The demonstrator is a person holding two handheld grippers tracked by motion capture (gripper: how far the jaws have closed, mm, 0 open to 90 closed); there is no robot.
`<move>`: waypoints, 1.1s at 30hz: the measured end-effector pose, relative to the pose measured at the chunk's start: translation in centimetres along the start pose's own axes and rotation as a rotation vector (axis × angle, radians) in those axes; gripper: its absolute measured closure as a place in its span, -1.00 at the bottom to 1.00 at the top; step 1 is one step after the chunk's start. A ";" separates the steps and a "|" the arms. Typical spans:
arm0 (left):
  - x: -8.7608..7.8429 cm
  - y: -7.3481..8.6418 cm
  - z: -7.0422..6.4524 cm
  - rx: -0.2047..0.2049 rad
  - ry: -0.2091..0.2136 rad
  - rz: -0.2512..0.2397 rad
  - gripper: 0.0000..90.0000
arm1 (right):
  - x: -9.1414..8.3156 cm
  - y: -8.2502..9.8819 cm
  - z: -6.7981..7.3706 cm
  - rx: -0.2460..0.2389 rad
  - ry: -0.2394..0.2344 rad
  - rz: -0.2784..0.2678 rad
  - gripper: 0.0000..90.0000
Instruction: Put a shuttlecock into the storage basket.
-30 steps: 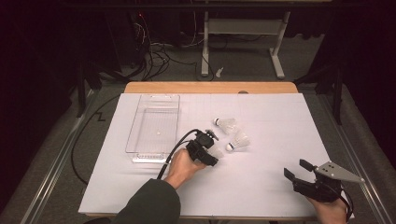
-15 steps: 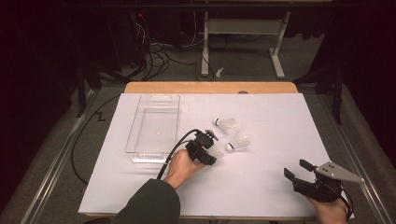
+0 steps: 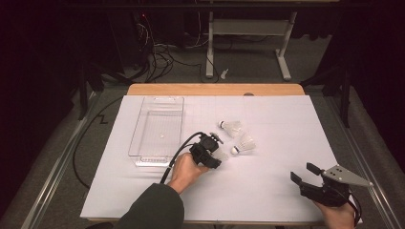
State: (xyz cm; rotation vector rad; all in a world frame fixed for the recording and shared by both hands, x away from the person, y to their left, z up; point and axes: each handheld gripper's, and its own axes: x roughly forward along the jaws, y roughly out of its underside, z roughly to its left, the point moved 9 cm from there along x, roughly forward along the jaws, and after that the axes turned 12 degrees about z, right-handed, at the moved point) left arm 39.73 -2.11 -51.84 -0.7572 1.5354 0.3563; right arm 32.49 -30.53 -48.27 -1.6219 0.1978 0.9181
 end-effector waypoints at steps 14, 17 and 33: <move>-1.2 -0.4 -0.4 0.012 0.012 -0.091 0.36 | 0.0 0.0 0.0 0.002 0.000 -0.002 -0.31; -1.5 -0.5 -0.5 0.016 0.009 -0.111 0.36 | 0.0 0.0 0.0 0.001 0.000 -0.001 -0.31; -2.6 -0.8 -0.8 0.034 0.002 -0.204 0.36 | 0.0 0.0 0.0 0.000 0.000 -0.001 -0.31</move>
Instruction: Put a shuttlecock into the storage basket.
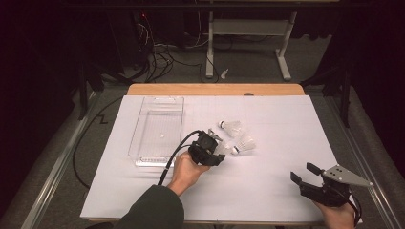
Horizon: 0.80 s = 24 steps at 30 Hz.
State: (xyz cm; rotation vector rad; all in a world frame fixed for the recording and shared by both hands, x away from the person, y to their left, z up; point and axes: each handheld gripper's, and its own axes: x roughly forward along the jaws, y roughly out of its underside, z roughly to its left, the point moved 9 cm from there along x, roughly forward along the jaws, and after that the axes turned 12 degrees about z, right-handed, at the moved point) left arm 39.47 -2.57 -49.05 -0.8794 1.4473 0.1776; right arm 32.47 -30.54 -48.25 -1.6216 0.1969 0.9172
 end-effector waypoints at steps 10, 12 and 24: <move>-1.6 0.0 0.4 -0.005 -0.013 -0.062 0.37 | 0.0 0.0 0.0 0.000 0.000 0.000 -0.31; -1.8 0.1 0.4 -0.006 -0.017 -0.072 0.37 | 0.0 0.0 0.0 0.002 0.000 0.000 -0.31; -2.9 0.5 0.9 -0.019 -0.021 -0.126 0.39 | 0.0 0.0 0.0 0.003 0.001 -0.001 -0.31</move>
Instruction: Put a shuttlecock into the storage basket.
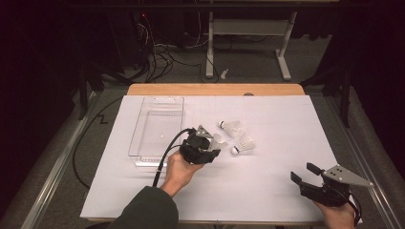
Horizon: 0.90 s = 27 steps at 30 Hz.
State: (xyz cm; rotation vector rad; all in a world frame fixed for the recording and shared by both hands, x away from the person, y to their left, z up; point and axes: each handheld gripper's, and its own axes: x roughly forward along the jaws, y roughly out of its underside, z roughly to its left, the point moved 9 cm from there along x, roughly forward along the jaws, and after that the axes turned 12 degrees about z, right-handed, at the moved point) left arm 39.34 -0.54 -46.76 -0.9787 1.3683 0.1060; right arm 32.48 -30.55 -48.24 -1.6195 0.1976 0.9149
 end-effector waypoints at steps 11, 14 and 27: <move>-1.2 0.1 0.5 -0.013 -0.008 -0.036 0.40 | 0.0 0.0 0.0 0.000 0.000 -0.002 -0.32; -1.4 0.1 0.6 -0.016 -0.010 -0.042 0.40 | 0.0 0.0 0.0 0.000 0.000 -0.003 -0.32; -2.6 0.2 1.4 -0.045 -0.014 -0.074 0.41 | 0.0 0.0 0.0 -0.004 0.002 -0.003 -0.32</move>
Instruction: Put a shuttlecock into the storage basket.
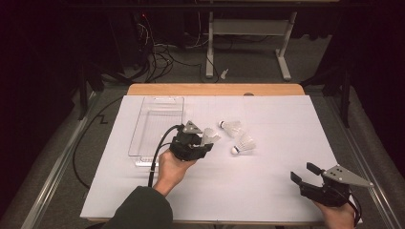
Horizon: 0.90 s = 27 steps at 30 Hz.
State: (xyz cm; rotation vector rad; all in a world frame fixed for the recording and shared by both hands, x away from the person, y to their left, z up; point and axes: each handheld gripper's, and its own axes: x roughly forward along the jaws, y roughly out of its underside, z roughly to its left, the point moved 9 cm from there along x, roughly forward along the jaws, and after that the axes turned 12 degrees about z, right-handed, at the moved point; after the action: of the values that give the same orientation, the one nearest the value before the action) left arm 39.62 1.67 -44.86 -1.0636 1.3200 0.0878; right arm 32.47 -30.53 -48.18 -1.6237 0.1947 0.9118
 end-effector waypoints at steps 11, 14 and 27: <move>-0.8 0.0 0.8 -0.023 -0.007 -0.027 0.41 | 0.0 0.0 0.0 -0.001 -0.003 0.000 -0.32; -1.1 0.1 1.1 -0.028 -0.010 -0.032 0.41 | 0.0 0.0 0.0 -0.003 -0.004 0.000 -0.32; -2.3 0.3 2.4 -0.064 -0.022 -0.054 0.42 | 0.1 0.0 0.0 -0.007 -0.004 0.001 -0.32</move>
State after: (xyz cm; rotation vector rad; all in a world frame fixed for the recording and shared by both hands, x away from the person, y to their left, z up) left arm 40.48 4.58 -43.52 -1.1485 1.2747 0.1019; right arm 32.48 -30.47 -48.24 -1.6286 0.1894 0.9177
